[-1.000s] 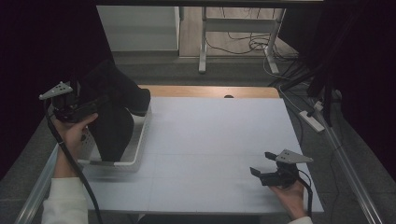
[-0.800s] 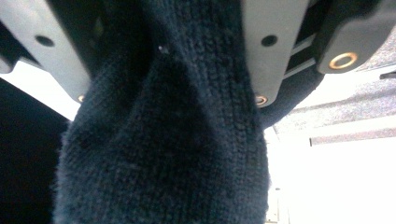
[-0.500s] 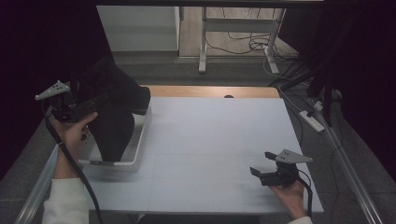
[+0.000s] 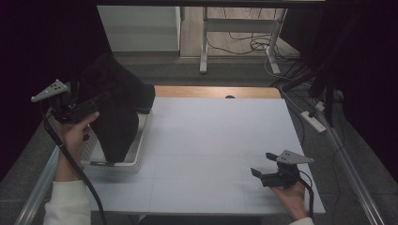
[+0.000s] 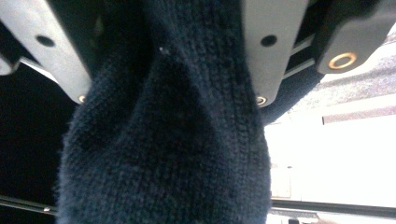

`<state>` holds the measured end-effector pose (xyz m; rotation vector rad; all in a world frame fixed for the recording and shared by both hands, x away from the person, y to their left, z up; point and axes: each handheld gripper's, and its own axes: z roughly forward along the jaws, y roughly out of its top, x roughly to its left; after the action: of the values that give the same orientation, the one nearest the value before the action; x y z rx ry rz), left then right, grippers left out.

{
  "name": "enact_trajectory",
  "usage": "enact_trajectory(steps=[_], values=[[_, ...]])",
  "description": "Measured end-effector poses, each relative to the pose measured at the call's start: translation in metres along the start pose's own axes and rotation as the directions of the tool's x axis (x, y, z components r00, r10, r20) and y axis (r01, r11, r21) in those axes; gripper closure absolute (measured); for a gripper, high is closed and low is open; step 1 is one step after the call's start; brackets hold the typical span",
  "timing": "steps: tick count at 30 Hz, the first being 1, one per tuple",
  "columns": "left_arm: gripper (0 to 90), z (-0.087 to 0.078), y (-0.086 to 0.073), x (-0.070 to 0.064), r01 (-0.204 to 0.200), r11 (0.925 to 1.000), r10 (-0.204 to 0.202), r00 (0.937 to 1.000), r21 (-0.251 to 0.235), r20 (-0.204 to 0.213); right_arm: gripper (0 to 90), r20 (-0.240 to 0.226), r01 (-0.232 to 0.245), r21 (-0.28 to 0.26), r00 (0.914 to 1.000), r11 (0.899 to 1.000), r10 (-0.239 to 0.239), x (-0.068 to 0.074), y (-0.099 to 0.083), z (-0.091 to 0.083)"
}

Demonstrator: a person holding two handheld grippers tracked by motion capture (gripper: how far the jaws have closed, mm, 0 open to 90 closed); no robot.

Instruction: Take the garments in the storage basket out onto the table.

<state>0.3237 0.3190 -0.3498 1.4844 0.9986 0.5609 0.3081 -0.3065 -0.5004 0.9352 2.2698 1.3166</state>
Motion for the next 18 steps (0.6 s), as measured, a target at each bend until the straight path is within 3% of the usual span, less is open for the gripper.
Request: enact_trajectory(steps=[18], values=[[61.1,0.001,0.007,-0.016,-0.004,0.9996,0.005,0.9986,-0.028,0.054,8.7,-0.004,-0.001,0.002,1.0000,1.000,0.001,0.000,0.000,0.001]])
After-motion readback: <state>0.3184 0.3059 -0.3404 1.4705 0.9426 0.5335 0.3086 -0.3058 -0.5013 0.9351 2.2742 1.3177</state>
